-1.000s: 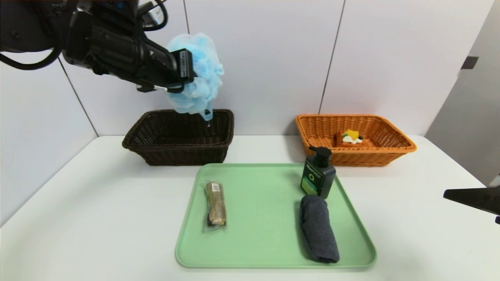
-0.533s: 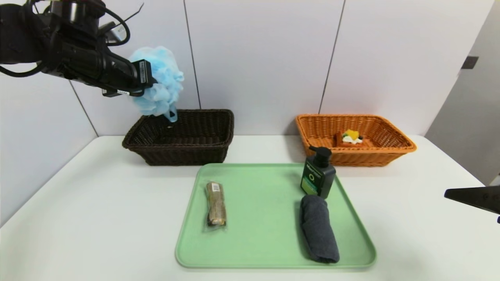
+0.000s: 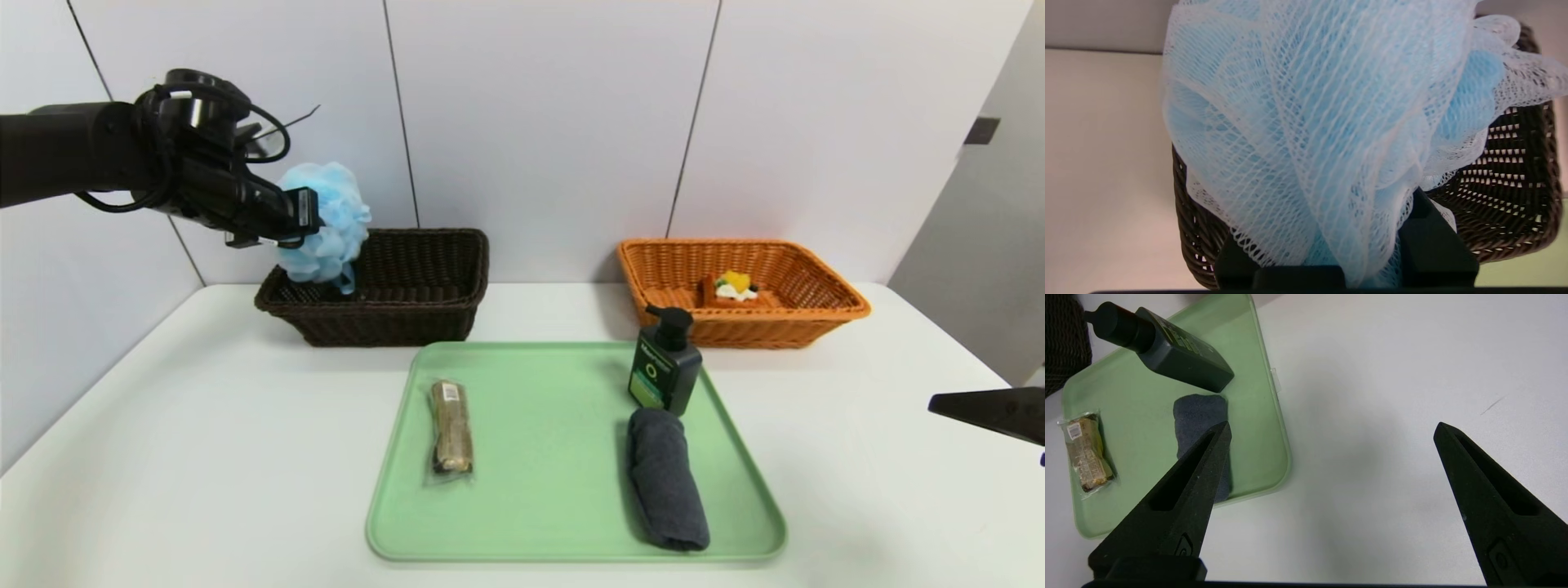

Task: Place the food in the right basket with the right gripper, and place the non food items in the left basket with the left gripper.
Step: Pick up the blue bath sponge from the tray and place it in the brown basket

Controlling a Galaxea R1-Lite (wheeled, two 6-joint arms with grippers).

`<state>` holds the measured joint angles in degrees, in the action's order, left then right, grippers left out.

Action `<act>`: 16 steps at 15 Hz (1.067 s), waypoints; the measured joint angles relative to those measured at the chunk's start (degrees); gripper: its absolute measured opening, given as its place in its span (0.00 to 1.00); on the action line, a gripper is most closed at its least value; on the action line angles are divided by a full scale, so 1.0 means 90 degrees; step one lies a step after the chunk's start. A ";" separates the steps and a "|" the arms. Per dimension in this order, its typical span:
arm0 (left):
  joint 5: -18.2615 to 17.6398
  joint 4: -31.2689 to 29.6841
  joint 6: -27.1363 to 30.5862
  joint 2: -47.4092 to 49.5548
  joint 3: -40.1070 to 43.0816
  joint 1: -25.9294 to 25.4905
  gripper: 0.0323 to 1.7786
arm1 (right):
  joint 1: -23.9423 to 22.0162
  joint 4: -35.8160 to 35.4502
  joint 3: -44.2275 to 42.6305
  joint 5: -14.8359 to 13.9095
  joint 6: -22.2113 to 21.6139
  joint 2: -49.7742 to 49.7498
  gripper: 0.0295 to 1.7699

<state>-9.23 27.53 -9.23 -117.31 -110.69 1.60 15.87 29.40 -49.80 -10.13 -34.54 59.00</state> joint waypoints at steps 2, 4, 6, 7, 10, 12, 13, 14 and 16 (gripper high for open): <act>0.0000 0.0001 0.0098 -0.0088 0.0088 -0.0004 0.32 | 0.0000 -0.0024 -0.0004 0.0003 0.0003 0.0046 0.97; 0.0003 0.0000 0.0141 -0.0153 0.0110 0.0008 0.32 | 0.0000 -0.0024 -0.0004 0.0008 0.0003 0.0072 0.97; 0.0003 0.0007 0.0148 -0.0209 0.0116 0.0000 0.31 | 0.0000 -0.0024 -0.0004 0.0008 0.0003 0.0104 0.97; 0.0003 0.0007 0.0146 -0.0238 0.0119 0.0003 0.31 | 0.0000 -0.0031 -0.0004 0.0011 0.0004 0.0114 0.97; -0.0003 0.0009 0.0138 -0.0321 0.0122 0.0009 0.47 | 0.0000 -0.0030 -0.0004 0.0018 0.0003 0.0135 0.97; -0.0003 0.0012 0.0144 -0.0370 0.0122 0.0012 0.58 | 0.0000 -0.0030 0.0005 0.0027 0.0000 0.0145 0.97; -0.0005 0.0009 0.0138 -0.0394 0.0112 0.0018 0.63 | 0.0000 -0.0031 0.0009 0.0027 0.0003 0.0152 0.97; -0.0005 0.0012 0.0135 -0.0413 0.0098 0.0024 0.67 | 0.0003 -0.0031 0.0009 0.0030 0.0003 0.0157 0.97; -0.0005 0.0009 0.0119 -0.0417 0.0042 0.0024 0.74 | 0.0005 -0.0034 0.0009 0.0027 -0.0003 0.0163 0.97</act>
<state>-9.28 27.61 -8.16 -121.06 -110.31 1.82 15.92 29.10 -49.71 -9.89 -34.56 60.47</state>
